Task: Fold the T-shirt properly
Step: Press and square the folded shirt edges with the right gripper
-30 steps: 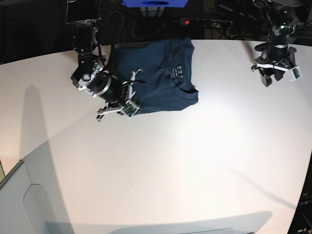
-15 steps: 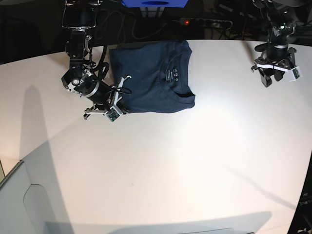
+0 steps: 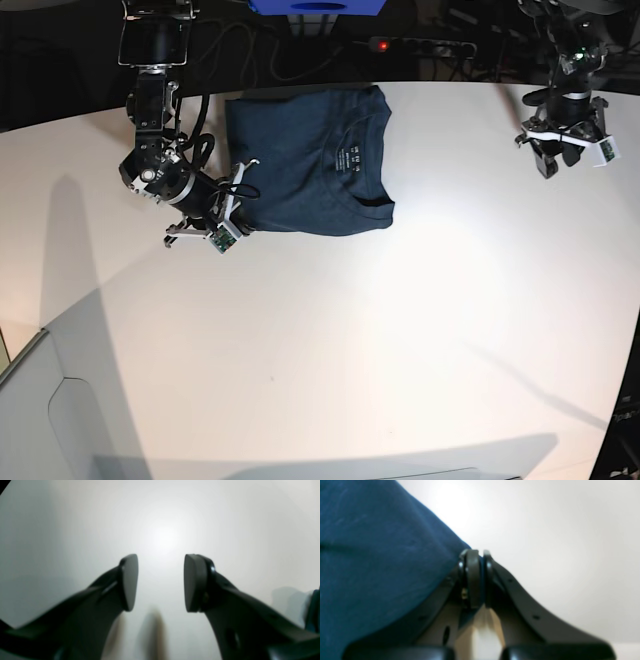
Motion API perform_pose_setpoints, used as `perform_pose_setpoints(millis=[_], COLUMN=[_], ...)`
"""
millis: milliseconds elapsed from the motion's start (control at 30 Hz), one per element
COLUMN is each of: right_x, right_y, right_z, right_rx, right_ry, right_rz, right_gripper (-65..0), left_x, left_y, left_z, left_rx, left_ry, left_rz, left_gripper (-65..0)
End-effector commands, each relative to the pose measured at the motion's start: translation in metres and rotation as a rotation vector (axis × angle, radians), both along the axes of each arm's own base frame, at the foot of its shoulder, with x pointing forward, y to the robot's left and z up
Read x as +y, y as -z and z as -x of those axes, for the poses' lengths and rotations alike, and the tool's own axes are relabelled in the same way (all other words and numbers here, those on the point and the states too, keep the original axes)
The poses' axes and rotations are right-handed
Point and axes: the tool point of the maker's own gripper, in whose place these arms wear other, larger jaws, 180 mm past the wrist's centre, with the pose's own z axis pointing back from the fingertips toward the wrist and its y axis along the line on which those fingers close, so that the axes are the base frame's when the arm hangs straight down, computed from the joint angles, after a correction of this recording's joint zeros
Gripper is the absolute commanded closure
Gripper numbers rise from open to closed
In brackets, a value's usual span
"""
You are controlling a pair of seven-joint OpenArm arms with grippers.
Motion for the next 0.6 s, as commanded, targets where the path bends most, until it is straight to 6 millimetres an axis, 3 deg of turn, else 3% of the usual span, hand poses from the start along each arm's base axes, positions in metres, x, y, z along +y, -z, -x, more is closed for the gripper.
perform_pose_setpoints(millis=[0,133,267,433,567], right_x=[-0.005,-0.014,-0.012,0.006,0.011], right_y=[-0.022,-0.053,-0.074,-0.065,-0.05], right_z=[-0.013,-0.015,0.005,0.049,0.074], right_rx=[-0.074,-0.163,-0.215,-0.165,-0.103], right_ry=[0.015,0.046,0.041,-0.007,-0.019], right_rz=[-0.008,0.008,0.023,0.012,0.005], right_gripper=[-0.2,-0.2,-0.2,-0.2,-0.2], left_x=[0.003,0.002,0.002,-0.003,-0.022], left_y=[-0.012,-0.012,-0.013,-0.014,-0.016], left_z=[-0.005,-0.006,-0.006,-0.009,-0.015], left_rx=[-0.04,-0.039,-0.043,-0.068,-0.123], left_ry=[0.007,0.01,0.01,0.009,0.027], left_rz=[-0.023,-0.022,-0.021,0.025,0.163], left_gripper=[-28.6,-28.6,-28.6,-28.6,-28.8])
